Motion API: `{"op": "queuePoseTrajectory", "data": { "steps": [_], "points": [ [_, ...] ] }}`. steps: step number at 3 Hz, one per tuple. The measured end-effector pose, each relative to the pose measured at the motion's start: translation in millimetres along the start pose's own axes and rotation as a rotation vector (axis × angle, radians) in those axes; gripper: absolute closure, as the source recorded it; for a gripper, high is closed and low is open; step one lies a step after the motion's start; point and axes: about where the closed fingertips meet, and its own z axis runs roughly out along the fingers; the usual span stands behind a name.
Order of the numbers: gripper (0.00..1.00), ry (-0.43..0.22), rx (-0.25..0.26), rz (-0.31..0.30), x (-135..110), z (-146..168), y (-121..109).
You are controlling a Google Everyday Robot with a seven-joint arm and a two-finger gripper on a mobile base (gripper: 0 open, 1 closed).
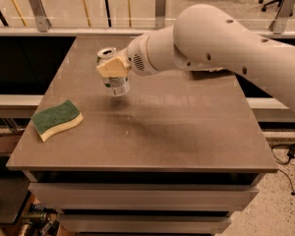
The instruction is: Move 7up can near sponge
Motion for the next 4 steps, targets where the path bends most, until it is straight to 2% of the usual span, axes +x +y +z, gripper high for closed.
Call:
{"op": "queuePoseTrajectory", "data": {
  "steps": [1,2,3,4],
  "points": [
    [1.00,-0.005,-0.036,-0.030,4.7,9.4,24.0],
    [1.00,-0.005,-0.078,-0.085,11.9,21.0,50.7],
    [1.00,-0.007,-0.099,-0.127,18.7,27.7,75.9],
    [0.82,-0.007,-0.100,-0.129,16.9,27.3,77.0]
  ]
}}
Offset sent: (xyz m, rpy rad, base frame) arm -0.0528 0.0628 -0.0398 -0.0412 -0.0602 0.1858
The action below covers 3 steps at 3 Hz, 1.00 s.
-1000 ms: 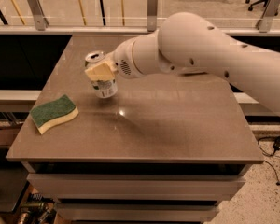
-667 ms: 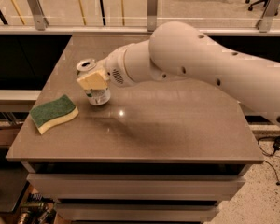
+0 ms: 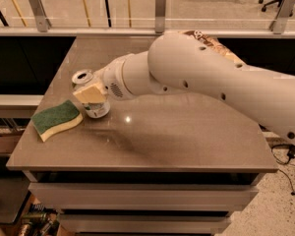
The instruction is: Move 7up can near sponge
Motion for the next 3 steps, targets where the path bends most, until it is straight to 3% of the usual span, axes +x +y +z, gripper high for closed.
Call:
{"op": "queuePoseTrajectory", "data": {
  "steps": [3],
  "points": [
    [0.13,-0.003,0.001,-0.014,-6.3,-2.0,4.9]
  ]
}}
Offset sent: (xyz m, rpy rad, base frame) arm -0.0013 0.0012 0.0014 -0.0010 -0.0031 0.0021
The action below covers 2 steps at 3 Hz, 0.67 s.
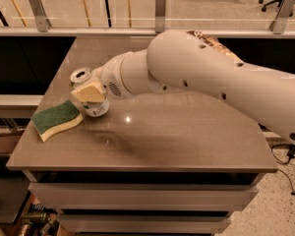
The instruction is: Move 7up can near sponge
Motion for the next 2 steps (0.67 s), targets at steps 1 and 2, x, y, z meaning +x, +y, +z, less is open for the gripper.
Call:
{"op": "queuePoseTrajectory", "data": {
  "steps": [1,2],
  "points": [
    [0.00,-0.001,0.000,-0.005,-2.2,-0.8,1.6],
    [0.00,-0.001,0.000,-0.005,-2.3,-0.8,1.6]
  ]
}}
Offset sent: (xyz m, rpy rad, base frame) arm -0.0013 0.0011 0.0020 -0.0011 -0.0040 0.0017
